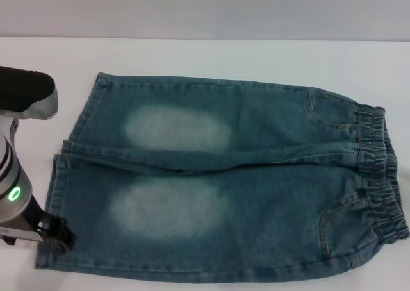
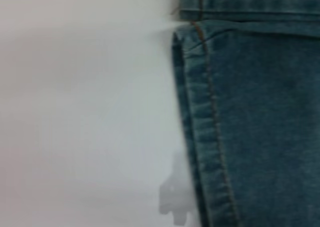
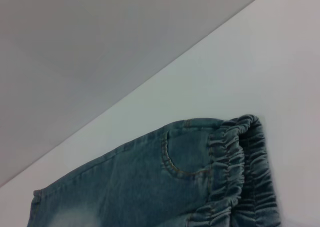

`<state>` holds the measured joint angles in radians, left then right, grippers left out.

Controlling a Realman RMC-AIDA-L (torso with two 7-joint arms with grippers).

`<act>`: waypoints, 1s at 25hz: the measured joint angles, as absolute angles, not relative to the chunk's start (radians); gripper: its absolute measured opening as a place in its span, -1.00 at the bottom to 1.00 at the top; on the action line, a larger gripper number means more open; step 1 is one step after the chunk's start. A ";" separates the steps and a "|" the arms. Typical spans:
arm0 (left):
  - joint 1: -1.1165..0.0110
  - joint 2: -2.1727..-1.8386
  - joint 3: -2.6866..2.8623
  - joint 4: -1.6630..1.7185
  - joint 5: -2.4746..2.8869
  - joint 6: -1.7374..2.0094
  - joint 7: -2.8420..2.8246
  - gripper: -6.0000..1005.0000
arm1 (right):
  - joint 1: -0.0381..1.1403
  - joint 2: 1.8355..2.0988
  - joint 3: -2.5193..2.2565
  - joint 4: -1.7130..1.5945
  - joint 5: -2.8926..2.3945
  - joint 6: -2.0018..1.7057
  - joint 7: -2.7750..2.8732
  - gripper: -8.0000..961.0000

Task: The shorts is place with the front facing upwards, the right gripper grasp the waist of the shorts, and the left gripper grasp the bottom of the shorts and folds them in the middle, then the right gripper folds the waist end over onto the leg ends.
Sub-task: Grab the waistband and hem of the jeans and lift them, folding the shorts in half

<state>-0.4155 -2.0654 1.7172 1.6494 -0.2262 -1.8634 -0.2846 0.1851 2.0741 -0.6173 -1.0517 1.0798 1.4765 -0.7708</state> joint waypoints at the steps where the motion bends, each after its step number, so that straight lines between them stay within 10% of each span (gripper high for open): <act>1: -0.415 -2.066 1.717 1.649 -0.235 -1.859 -0.285 0.43 | 0.186 2.074 -0.617 -1.052 1.080 1.477 -0.770 0.51; 25: -0.413 -2.065 1.715 1.574 -0.293 -1.789 -0.273 0.62 | 0.192 2.074 -0.622 -1.060 1.080 1.492 -0.757 0.51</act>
